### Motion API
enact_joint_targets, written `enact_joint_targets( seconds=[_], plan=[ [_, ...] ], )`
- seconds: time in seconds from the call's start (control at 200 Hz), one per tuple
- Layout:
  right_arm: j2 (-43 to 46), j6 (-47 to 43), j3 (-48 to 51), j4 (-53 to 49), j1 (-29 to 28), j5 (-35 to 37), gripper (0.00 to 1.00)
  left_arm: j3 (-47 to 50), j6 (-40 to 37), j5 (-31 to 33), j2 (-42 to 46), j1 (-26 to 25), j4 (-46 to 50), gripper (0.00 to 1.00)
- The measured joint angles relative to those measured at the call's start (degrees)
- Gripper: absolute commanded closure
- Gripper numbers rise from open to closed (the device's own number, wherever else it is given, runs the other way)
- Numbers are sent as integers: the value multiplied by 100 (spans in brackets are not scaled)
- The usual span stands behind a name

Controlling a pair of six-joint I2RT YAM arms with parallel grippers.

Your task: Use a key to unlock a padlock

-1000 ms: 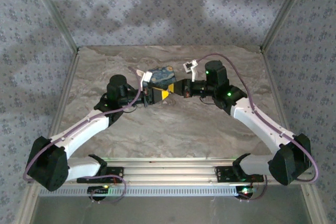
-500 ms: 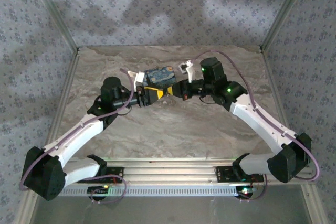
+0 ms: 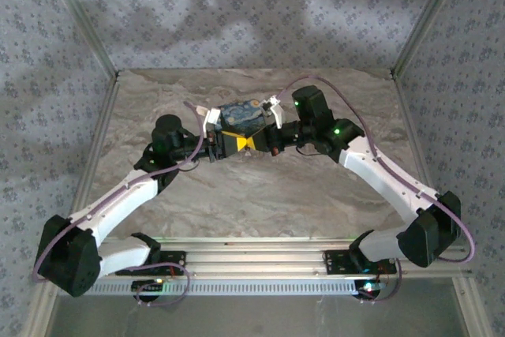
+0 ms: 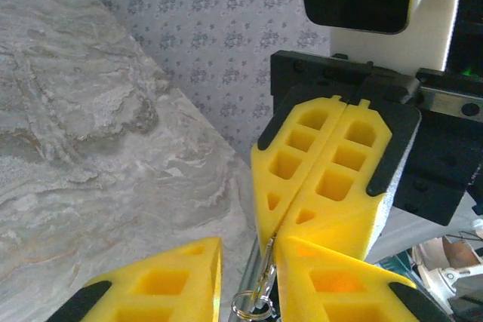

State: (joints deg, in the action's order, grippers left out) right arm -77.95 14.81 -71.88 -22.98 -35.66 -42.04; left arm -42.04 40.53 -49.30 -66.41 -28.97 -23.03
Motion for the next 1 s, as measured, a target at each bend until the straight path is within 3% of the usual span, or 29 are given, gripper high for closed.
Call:
enact_joint_targets(
  seconds=[0.215, 0.285, 0.345, 0.999],
  plan=[
    [-61, -31, -2, -39, 20, -44, 100, 0, 9, -155, -116, 22, -79, 78],
    [-61, -31, -2, -61, 33, -46, 100, 0, 63, -245, -166, 28, -140, 86],
    [-68, -33, -2, -90, 48, -46, 100, -2, 131, -361, -227, 26, -258, 100],
    [-70, 35, 0, -24, 579, -302, 100, 354, 361, -404, -369, 188, -719, 100]
  ],
)
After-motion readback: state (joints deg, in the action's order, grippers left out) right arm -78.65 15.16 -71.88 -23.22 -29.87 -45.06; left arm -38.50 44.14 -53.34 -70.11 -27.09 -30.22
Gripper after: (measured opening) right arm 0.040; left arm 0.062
